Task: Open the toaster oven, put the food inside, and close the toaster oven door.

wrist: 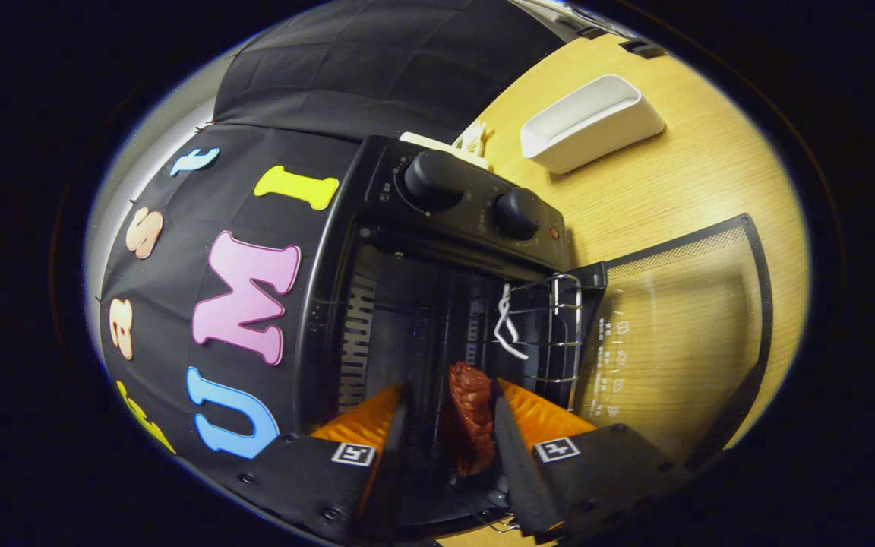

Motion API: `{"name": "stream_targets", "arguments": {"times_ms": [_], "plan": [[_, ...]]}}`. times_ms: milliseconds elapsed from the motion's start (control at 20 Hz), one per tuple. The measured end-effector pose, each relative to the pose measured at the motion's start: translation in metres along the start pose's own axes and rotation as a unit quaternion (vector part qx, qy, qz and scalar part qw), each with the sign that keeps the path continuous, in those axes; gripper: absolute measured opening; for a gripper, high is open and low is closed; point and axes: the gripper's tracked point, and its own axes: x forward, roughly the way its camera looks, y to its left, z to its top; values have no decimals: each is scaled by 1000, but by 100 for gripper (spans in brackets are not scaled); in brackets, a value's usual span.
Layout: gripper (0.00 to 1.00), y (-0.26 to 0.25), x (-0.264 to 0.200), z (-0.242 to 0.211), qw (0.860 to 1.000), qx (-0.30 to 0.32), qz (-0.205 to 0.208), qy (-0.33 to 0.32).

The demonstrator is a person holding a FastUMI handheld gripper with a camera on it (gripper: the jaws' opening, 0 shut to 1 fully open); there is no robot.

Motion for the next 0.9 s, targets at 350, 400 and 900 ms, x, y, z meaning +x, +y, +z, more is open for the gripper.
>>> {"name": "stream_targets", "arguments": {"times_ms": [350,400,900], "plan": [[83,-5,-26,6,999,17,-17,-29],[86,-6,-28,6,999,23,-17,-27],[98,-7,-48,17,998,57,3,-16]]}}
